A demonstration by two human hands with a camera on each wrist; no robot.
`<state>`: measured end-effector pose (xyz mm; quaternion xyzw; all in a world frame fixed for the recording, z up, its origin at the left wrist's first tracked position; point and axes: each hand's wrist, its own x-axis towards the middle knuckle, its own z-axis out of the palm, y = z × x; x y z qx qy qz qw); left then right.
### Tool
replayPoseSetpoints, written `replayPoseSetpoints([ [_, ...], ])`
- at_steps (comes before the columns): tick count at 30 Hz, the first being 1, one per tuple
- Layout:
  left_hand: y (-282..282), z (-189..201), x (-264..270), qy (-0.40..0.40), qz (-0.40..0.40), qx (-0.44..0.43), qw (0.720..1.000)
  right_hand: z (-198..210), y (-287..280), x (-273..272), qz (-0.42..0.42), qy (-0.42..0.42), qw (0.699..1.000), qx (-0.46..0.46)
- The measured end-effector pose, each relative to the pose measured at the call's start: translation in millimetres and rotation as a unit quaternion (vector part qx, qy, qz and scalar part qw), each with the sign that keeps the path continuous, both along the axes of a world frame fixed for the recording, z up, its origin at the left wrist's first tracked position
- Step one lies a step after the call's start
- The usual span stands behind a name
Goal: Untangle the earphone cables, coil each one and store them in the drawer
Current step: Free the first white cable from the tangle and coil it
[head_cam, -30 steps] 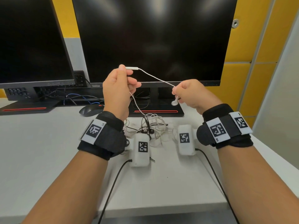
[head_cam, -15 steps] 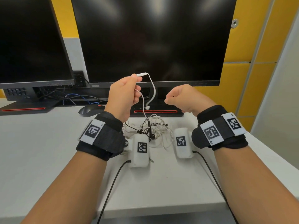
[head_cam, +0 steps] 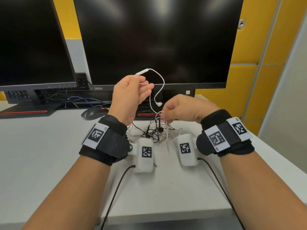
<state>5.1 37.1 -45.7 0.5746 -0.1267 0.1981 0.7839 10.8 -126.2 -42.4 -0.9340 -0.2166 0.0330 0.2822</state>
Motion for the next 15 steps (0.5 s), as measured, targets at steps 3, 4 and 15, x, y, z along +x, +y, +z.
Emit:
replayPoseSetpoints([
  [3, 1.8, -0.5, -0.1, 0.033, 0.007, 0.024, 0.999, 3.2, -5.4, 0.3, -0.018, -0.015, 0.994, 0.104],
  [4, 2.3, -0.5, -0.6, 0.045, 0.008, 0.042, 0.998, 4.9, -6.7, 0.4, -0.023, -0.019, 0.99, 0.136],
  [15, 4.7, -8.5, 3.6, 0.059, 0.084, 0.248, 0.963, 16.7, -10.2, -2.1, -0.018, -0.094, 0.913, 0.395],
])
